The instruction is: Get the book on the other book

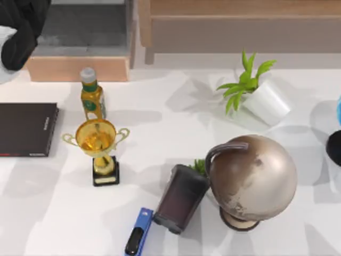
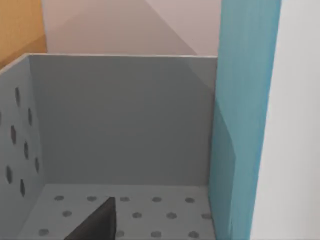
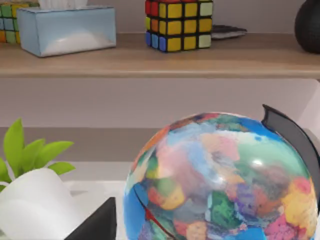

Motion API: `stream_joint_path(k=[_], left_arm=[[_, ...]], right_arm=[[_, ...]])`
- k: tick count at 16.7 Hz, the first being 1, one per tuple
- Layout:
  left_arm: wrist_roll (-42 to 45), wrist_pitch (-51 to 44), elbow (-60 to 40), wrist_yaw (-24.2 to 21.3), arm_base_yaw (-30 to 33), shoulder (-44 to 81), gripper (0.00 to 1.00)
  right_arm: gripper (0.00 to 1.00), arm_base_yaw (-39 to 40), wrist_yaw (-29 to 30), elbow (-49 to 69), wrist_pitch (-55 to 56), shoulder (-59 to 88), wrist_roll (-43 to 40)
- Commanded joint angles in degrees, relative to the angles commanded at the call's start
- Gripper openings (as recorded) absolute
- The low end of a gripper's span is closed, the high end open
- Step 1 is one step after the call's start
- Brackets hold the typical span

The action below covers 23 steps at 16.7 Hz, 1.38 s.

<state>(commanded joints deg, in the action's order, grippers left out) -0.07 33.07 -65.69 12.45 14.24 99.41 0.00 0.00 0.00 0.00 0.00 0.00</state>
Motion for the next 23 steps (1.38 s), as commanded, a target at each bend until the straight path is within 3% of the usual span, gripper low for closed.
stream_joint_path(k=[5,23], left_arm=[[-0.01,3.73,-7.44,1.34,1.75,10.56,1.00],[-0.04,1.24,-16.12,0.39,0.89,16.74,1.00]], right_arm=[[1.00,0.00,0.00,0.00,0.00,0.00,0.00],[1.00,0.00,0.00,0.00,0.00,0.00,0.00]])
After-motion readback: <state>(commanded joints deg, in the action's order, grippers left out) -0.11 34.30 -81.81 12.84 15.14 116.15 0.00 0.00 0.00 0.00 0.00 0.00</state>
